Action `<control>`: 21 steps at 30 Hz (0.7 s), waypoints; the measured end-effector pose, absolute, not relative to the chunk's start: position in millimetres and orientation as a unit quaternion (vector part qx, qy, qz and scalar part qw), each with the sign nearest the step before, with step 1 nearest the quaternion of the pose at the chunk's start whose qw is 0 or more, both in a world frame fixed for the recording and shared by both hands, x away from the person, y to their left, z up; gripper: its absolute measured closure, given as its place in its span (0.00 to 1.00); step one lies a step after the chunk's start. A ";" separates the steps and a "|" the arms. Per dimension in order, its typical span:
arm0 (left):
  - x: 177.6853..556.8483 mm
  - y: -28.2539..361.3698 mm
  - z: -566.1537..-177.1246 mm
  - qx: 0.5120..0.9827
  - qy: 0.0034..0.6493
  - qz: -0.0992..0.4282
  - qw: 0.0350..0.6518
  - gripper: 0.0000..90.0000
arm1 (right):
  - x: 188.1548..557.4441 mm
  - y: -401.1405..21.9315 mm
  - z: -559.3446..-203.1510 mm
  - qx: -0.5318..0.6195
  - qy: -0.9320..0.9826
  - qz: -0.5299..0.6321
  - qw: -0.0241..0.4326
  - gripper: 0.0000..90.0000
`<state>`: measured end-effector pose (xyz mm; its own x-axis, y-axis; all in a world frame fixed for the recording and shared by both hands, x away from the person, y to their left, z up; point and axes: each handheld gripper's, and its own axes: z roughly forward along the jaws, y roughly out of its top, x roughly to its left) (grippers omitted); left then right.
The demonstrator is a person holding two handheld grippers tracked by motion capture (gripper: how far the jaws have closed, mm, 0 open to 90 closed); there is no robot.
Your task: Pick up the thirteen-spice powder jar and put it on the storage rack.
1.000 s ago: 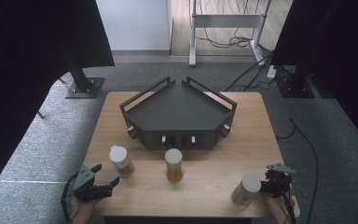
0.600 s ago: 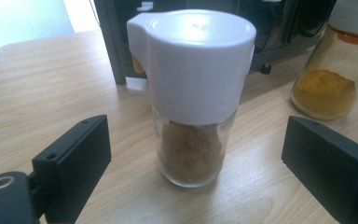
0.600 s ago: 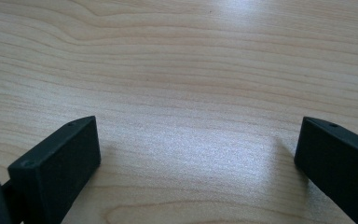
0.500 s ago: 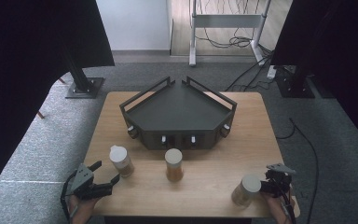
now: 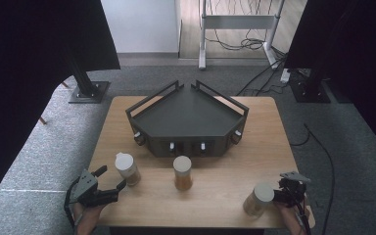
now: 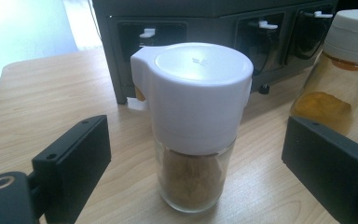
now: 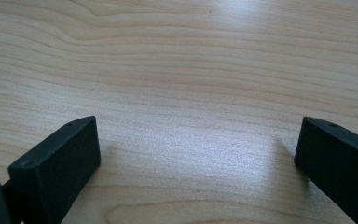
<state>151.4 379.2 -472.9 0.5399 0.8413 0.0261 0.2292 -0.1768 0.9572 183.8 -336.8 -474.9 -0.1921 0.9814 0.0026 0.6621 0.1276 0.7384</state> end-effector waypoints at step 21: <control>170.0 364.3 -472.8 0.714 0.366 0.290 0.522 0.09 | 183.7 -336.9 -474.9 0.582 0.706 0.312 0.256 0.00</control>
<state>170.0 364.3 -472.8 0.5640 0.8251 0.0324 0.2195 -0.1877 0.9574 183.7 -336.9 -474.9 -0.1923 0.9813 0.0026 0.6619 0.1277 0.7386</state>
